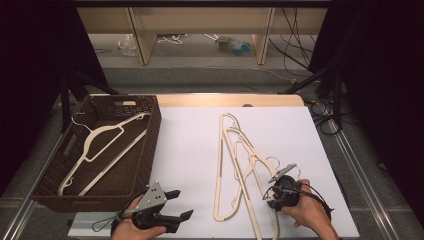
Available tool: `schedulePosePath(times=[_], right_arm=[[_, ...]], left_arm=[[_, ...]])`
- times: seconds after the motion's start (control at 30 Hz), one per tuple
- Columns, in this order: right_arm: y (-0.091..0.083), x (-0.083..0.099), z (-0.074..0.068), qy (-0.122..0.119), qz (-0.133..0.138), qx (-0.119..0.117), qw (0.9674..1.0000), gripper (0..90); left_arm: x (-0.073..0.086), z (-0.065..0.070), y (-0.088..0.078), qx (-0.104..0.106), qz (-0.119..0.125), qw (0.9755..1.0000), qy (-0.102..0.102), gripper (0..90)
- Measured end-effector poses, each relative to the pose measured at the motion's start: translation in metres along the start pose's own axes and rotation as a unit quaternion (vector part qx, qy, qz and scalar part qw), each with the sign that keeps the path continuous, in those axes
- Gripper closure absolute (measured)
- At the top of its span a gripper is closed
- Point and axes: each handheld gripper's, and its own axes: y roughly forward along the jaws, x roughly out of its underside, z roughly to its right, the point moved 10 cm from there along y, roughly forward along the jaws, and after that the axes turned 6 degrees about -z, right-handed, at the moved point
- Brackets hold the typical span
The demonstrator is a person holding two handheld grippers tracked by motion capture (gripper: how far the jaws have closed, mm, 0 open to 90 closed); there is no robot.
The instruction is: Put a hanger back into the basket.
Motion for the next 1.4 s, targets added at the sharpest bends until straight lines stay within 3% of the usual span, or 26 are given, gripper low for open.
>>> schedulePosePath(times=[0.07,0.17,0.27,0.37,0.4,0.53,0.63,0.77,0.87,0.9,1.0,1.1,1.23,1.37,1.4], right_arm=[[-0.001,0.003,0.002,-0.001,-0.007,0.0,1.0,65.2],[-0.003,0.008,0.006,0.002,-0.013,0.0,0.9999,66.3],[-0.004,0.011,0.01,0.015,-0.012,-0.005,0.9998,66.4],[-0.004,0.014,0.008,0.029,-0.019,-0.008,0.9994,60.6],[-0.004,0.015,0.006,0.022,-0.021,-0.006,0.9995,56.8],[-0.002,0.015,0.002,-0.004,-0.044,0.021,0.9988,59.2],[-0.004,0.019,0.004,-0.005,-0.047,0.014,0.9988,63.8],[-0.005,0.021,0.008,-0.005,-0.045,0.005,0.999,72.8],[-0.005,0.021,0.012,-0.009,-0.04,0.001,0.9992,77.3],[-0.006,0.022,0.011,-0.002,-0.044,-0.003,0.999,78.1],[-0.006,0.022,0.013,-0.014,-0.042,-0.003,0.999,79.0],[-0.006,0.021,0.012,-0.026,-0.049,0.002,0.9985,79.1],[-0.007,0.021,0.01,-0.042,-0.058,0.01,0.9974,79.7],[-0.01,0.015,0.01,-0.068,-0.046,0.035,0.996,80.4],[-0.013,0.013,0.009,-0.076,-0.045,0.04,0.9953,80.4]], left_arm=[[0.0,-0.001,0.0,0.0,-0.001,1.0,0.007,29.0],[0.0,0.001,0.001,0.001,0.002,1.0,-0.007,29.0],[-0.001,0.002,0.001,0.002,0.004,1.0,-0.008,29.1],[-0.001,0.002,0.002,0.005,0.005,0.9999,-0.007,29.1],[0.0,0.002,0.002,0.004,0.002,1.0,-0.008,29.1],[0.0,0.002,0.002,0.005,0.001,1.0,-0.005,29.2],[0.0,0.0,0.001,-0.001,0.0,1.0,0.006,29.3],[0.001,0.001,0.001,-0.001,-0.001,1.0,-0.003,29.3],[-0.001,0.002,0.001,0.002,0.003,1.0,0.006,29.4],[-0.001,0.003,0.002,0.005,0.006,1.0,0.003,29.4],[0.0,0.001,0.001,0.001,-0.001,1.0,0.006,29.3],[-0.001,0.003,0.003,0.007,0.007,0.9999,-0.008,29.4],[-0.005,0.0,0.007,0.001,0.004,1.0,-0.004,29.3],[-0.015,-0.003,0.021,-0.005,0.002,0.9998,0.018,28.8],[-0.016,-0.003,0.026,-0.006,-0.01,0.9994,0.032,28.8]])
